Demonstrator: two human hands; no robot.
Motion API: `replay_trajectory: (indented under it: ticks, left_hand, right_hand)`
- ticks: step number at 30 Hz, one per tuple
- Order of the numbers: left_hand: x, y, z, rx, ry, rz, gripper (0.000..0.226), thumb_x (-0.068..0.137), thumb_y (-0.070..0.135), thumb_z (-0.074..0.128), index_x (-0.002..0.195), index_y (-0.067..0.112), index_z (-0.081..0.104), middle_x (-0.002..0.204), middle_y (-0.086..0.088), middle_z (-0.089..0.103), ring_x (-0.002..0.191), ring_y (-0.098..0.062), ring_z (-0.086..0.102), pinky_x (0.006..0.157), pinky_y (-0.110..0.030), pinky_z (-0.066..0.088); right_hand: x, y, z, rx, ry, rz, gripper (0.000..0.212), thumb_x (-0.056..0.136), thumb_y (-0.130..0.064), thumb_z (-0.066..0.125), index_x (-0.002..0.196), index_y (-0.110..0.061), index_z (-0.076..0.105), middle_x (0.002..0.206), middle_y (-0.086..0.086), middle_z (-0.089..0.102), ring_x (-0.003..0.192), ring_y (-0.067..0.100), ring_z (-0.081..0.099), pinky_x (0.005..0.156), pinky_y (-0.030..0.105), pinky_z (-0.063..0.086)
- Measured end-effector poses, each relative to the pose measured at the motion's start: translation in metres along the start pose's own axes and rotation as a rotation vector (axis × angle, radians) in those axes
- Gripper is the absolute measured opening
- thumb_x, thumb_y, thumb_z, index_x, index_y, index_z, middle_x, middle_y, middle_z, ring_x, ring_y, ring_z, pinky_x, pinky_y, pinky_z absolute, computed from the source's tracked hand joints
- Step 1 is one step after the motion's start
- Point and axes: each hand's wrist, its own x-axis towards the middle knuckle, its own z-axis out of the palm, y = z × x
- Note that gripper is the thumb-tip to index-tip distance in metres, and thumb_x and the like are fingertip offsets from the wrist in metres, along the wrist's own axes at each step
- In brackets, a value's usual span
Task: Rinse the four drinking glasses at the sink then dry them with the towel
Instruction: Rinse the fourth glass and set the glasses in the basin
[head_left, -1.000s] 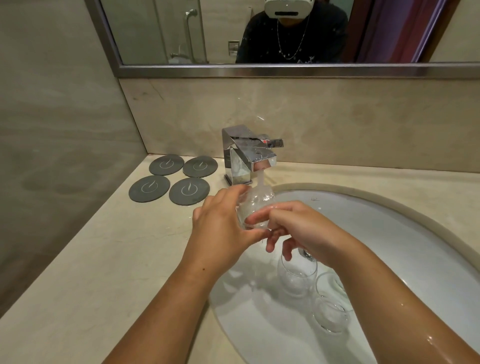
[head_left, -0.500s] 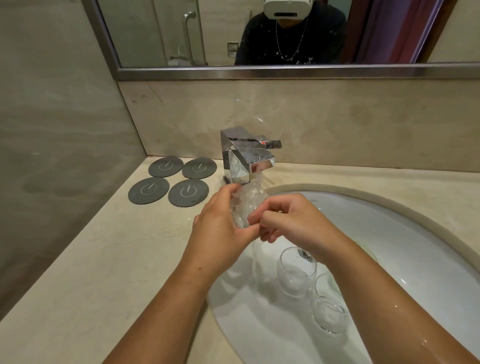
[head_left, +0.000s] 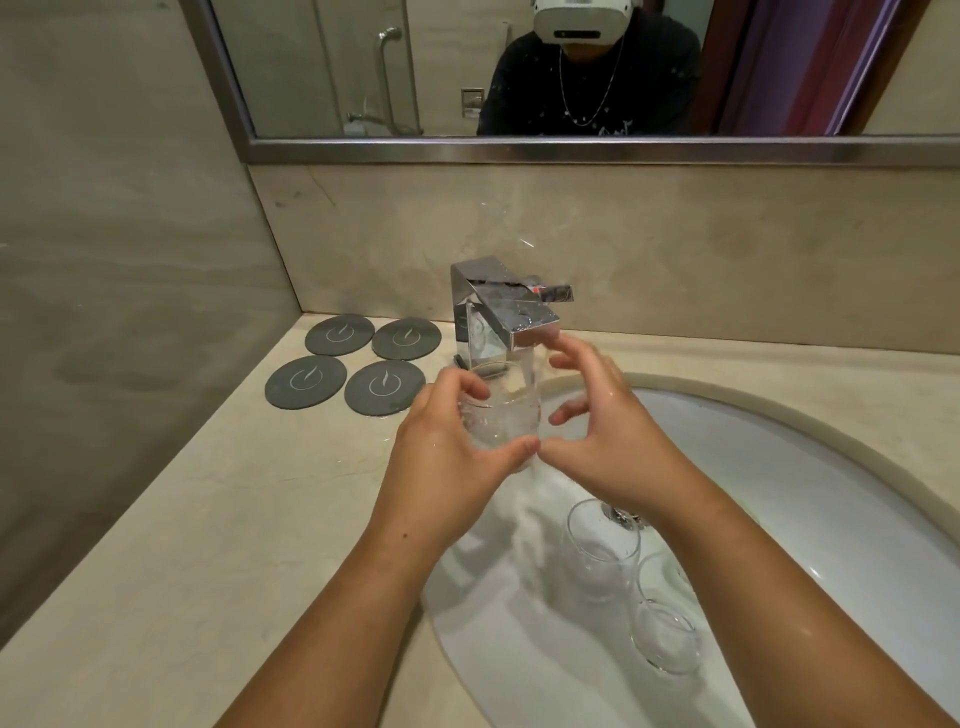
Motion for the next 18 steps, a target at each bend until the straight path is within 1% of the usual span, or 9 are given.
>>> replay_trajectory:
  ticks: [2, 5, 8, 9, 11, 13, 15, 17, 18]
  left_hand:
    - [0.001, 0.002, 0.001, -0.011, 0.017, -0.038, 0.054, 0.068, 0.05, 0.092, 0.097, 0.035, 0.049, 0.105, 0.011, 0.064, 0.09, -0.011, 0.065, 0.074, -0.028, 0.051]
    - [0.0, 0.005, 0.004, -0.02, -0.012, -0.06, 0.055, 0.067, 0.052, 0.091, 0.093, 0.032, 0.047, 0.099, 0.009, 0.068, 0.088, -0.012, 0.067, 0.075, -0.03, 0.055]
    - [-0.003, 0.003, 0.008, 0.023, -0.089, -0.014, 0.053, 0.07, 0.055, 0.088, 0.101, 0.029, 0.053, 0.111, 0.013, 0.061, 0.102, -0.009, 0.06, 0.083, -0.013, 0.046]
    - [-0.003, 0.001, 0.008, 0.064, -0.087, 0.024, 0.054, 0.071, 0.055, 0.087, 0.106, 0.029, 0.056, 0.118, 0.014, 0.055, 0.108, -0.007, 0.053, 0.087, -0.009, 0.04]
    - [-0.001, -0.001, 0.004, 0.148, -0.049, 0.137, 0.054, 0.072, 0.052, 0.087, 0.113, 0.028, 0.062, 0.125, 0.015, 0.048, 0.114, -0.006, 0.042, 0.092, -0.007, 0.031]
    - [0.002, -0.002, 0.002, 0.17, -0.052, 0.25, 0.041, 0.077, 0.043, 0.087, 0.11, 0.026, 0.069, 0.119, 0.015, 0.054, 0.111, -0.007, 0.048, 0.095, -0.017, 0.038]
    - [0.0, -0.002, 0.002, 0.171, -0.139, 0.3, 0.031, 0.085, 0.044, 0.08, 0.109, 0.027, 0.071, 0.115, 0.017, 0.06, 0.113, -0.009, 0.055, 0.098, -0.028, 0.046]
    - [-0.003, -0.002, 0.004, 0.206, -0.242, 0.278, 0.042, 0.088, 0.055, 0.068, 0.121, 0.03, 0.069, 0.127, 0.018, 0.061, 0.125, -0.008, 0.052, 0.104, -0.032, 0.045]
    - [-0.004, -0.003, 0.006, 0.225, -0.282, 0.255, 0.049, 0.089, 0.059, 0.062, 0.128, 0.03, 0.066, 0.133, 0.018, 0.06, 0.129, -0.008, 0.049, 0.106, -0.033, 0.045]
  right_hand:
    - [-0.002, 0.009, 0.006, -0.038, -0.122, 0.04, 0.105, 0.076, -0.023, 0.08, 0.157, -0.056, 0.023, 0.15, -0.019, 0.043, 0.12, 0.007, 0.061, 0.093, 0.027, 0.055]
    - [-0.004, 0.019, 0.02, 0.056, -0.088, 0.036, 0.096, 0.07, -0.034, 0.088, 0.151, -0.052, 0.039, 0.139, -0.02, 0.064, 0.119, 0.004, 0.067, 0.102, 0.034, 0.056]
    - [-0.001, 0.026, 0.025, 0.133, -0.011, 0.059, 0.082, 0.071, -0.025, 0.09, 0.142, -0.042, 0.051, 0.124, -0.015, 0.074, 0.108, 0.004, 0.072, 0.1, 0.042, 0.059]
    - [-0.001, 0.028, 0.026, 0.122, -0.01, 0.06, 0.081, 0.073, -0.024, 0.09, 0.142, -0.04, 0.051, 0.125, -0.016, 0.072, 0.108, 0.001, 0.071, 0.1, 0.039, 0.058]
    - [-0.002, 0.031, 0.026, 0.086, -0.013, 0.06, 0.076, 0.076, -0.028, 0.091, 0.14, -0.038, 0.051, 0.127, -0.026, 0.065, 0.108, -0.013, 0.064, 0.097, 0.02, 0.054]
    - [-0.004, 0.03, 0.025, 0.072, -0.015, 0.06, 0.069, 0.079, -0.031, 0.091, 0.134, -0.042, 0.051, 0.121, -0.033, 0.061, 0.105, -0.022, 0.059, 0.086, 0.005, 0.046]
    - [-0.004, 0.033, 0.025, 0.083, -0.012, 0.046, 0.067, 0.081, -0.021, 0.088, 0.13, -0.048, 0.052, 0.121, -0.031, 0.065, 0.106, -0.018, 0.062, 0.083, 0.006, 0.045]
    - [-0.004, 0.034, 0.026, 0.081, -0.027, 0.023, 0.068, 0.083, -0.01, 0.084, 0.132, -0.045, 0.051, 0.13, -0.03, 0.062, 0.115, -0.019, 0.059, 0.091, 0.007, 0.045]
    - [-0.004, 0.035, 0.026, 0.071, -0.037, 0.011, 0.068, 0.084, -0.012, 0.083, 0.139, -0.038, 0.052, 0.138, -0.023, 0.061, 0.124, -0.014, 0.057, 0.098, 0.012, 0.046]
